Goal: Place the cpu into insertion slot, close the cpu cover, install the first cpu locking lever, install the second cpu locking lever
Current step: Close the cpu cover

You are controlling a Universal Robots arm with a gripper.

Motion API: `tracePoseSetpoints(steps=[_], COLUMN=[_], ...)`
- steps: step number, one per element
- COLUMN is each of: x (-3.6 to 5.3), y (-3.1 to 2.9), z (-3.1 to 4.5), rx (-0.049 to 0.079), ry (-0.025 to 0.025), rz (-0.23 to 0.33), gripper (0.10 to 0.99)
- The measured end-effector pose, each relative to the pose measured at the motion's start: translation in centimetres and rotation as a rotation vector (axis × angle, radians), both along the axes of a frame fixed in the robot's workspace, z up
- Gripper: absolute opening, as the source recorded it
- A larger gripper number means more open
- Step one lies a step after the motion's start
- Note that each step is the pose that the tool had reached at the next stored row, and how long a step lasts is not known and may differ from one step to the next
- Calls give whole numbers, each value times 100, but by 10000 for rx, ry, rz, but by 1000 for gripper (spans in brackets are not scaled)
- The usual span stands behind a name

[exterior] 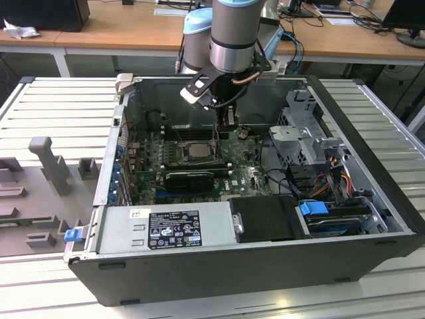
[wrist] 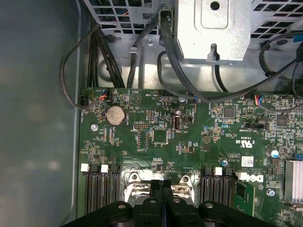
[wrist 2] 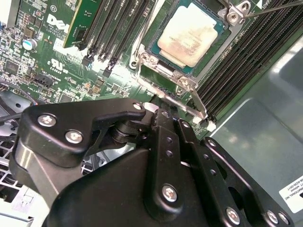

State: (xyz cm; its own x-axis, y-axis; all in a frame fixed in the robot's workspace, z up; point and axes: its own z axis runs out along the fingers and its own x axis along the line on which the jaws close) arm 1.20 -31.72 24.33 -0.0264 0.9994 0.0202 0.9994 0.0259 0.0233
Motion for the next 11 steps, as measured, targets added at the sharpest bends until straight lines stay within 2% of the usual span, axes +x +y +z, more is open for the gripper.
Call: tracePoseSetpoints(steps=[11], x=[-21], y=[0], z=[-3], rx=[1], ry=[-1], rz=[-1], gripper=[106])
